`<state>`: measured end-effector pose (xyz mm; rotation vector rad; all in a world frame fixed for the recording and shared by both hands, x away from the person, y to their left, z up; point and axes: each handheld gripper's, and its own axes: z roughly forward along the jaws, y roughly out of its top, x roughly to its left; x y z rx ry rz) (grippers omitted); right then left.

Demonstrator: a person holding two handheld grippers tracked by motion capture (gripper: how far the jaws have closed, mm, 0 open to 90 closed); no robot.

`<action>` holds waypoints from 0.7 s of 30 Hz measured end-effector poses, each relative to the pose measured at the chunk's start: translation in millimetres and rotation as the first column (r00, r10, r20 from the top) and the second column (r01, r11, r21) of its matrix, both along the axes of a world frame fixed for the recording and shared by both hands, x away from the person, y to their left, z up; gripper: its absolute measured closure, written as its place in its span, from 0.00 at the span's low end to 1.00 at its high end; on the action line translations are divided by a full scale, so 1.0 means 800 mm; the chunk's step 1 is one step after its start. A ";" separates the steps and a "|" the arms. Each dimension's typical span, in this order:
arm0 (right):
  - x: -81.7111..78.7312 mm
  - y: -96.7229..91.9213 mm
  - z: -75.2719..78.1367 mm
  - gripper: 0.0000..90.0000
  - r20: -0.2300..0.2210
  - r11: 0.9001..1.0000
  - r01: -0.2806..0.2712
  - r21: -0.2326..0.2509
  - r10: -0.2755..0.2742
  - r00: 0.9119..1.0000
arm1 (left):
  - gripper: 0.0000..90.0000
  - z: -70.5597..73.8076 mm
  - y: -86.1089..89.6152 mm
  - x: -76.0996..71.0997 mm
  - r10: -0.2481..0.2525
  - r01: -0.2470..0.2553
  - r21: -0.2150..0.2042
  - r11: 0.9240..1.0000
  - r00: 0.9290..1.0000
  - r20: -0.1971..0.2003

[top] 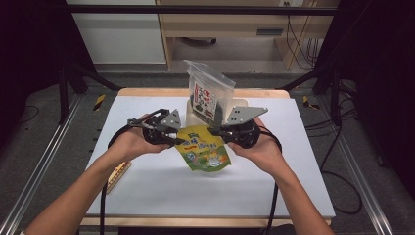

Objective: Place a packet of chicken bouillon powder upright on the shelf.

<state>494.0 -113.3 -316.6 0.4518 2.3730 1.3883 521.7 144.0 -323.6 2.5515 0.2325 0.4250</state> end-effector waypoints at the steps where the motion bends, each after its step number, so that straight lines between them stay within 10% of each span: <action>1: 0.000 -0.001 0.000 0.98 -0.004 1.000 0.003 -0.012 -0.003 1.000 | 0.78 0.000 -0.002 -0.001 -0.001 0.001 -0.004 1.000 1.000 -0.001; 21: 0.000 -0.001 -0.006 0.73 -0.013 0.975 -0.021 -0.223 0.018 1.000 | 0.78 0.011 -0.025 -0.007 -0.062 0.060 0.049 0.997 0.998 0.031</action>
